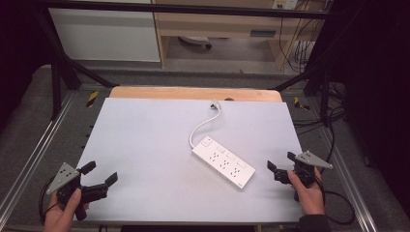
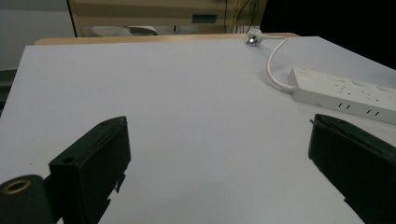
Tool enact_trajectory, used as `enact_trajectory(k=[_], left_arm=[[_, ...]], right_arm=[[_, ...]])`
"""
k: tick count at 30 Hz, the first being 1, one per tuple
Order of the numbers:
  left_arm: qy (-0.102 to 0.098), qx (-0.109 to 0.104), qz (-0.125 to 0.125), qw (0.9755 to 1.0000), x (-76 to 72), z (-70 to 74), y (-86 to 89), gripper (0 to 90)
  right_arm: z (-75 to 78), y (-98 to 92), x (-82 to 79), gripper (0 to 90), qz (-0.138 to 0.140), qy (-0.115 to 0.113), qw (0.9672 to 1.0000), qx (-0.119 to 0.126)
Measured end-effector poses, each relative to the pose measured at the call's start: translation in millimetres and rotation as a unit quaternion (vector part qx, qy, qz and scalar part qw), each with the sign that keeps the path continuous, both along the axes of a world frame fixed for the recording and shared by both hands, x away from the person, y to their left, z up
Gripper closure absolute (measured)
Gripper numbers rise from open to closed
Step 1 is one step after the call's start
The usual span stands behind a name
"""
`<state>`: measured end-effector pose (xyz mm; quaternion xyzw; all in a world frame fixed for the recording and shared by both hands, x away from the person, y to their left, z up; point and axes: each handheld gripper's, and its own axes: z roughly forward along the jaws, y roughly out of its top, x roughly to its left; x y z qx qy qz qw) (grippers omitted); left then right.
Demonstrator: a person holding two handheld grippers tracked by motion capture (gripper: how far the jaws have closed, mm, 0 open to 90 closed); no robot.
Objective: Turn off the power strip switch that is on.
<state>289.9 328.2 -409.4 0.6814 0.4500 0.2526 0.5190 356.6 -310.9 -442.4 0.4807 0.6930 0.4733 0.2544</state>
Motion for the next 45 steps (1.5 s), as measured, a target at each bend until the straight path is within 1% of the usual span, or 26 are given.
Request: enact_trajectory(k=[3, 7, 11, 16, 19, 22, 25, 26, 32, 34, 36, 39, 42, 45], left_arm=[[0.001, -0.001, 0.002, 1.0, 0.5, -0.4, 0.0, 5.7], [0.001, -0.001, 0.002, 1.0, 0.5, -0.5, 0.6, 5.7], [0.003, 0.0, 0.003, 1.0, 0.9, -1.2, 0.6, 5.7], [0.003, -0.001, 0.002, 1.0, 0.6, -1.1, 0.6, 5.7], [0.001, -0.003, 0.002, 1.0, 0.5, -0.8, 0.8, 5.7], [0.003, 0.0, -0.002, 1.0, 0.9, -0.7, -0.4, 5.7], [0.003, 0.003, -0.005, 1.0, 1.1, -0.7, -1.5, 5.7], [0.003, 0.004, -0.006, 1.0, 0.8, -0.8, -2.5, 5.7], [0.005, 0.007, -0.006, 0.9999, 0.5, -1.2, -1.9, 5.7], [0.005, 0.007, -0.006, 0.9999, 0.4, -1.3, -1.7, 5.7], [0.006, 0.007, -0.006, 0.9999, 0.5, -1.3, -1.6, 5.7], [0.006, 0.006, -0.006, 0.9999, 0.9, -1.6, -1.6, 5.7], [0.006, 0.007, -0.005, 0.9999, 0.2, -1.8, -0.9, 5.7], [0.005, 0.005, -0.004, 1.0, 0.2, -1.5, 0.3, 5.7]], right_arm=[[-0.2, 0.5, 0.2, 5.9, 0.003, 0.007, 0.9999, -0.011], [2.4, 0.5, 0.0, 5.9, 0.003, 0.015, 0.9998, -0.014], [7.5, -0.5, -2.2, 6.2, -0.002, 0.01, 0.9998, -0.016], [13.3, -3.3, -3.5, 6.6, -0.012, -0.004, 0.9998, -0.013], [18.0, -4.5, -5.1, 6.6, -0.015, -0.013, 0.9998, -0.004], [22.7, -4.8, -6.5, 6.3, -0.013, -0.021, 0.9997, -0.002], [26.3, -4.3, -8.0, 5.9, -0.011, -0.023, 0.9997, 0.003], [29.3, -3.6, -9.4, 5.5, -0.009, -0.029, 0.9995, 0.002], [40.9, -0.6, -14.0, 4.9, -0.01, -0.042, 0.9989, 0.017], [44.9, -0.2, -14.7, 4.8, -0.012, -0.043, 0.9983, 0.037], [48.0, 0.8, -14.6, 4.6, -0.014, -0.044, 0.9979, 0.045], [50.6, 5.1, -13.4, 4.2, -0.016, -0.043, 0.9984, 0.034], [53.3, 10.8, -12.5, 4.2, -0.018, -0.041, 0.9984, 0.033], [57.9, 17.5, -12.1, 4.8, -0.022, -0.045, 0.9985, 0.023]])
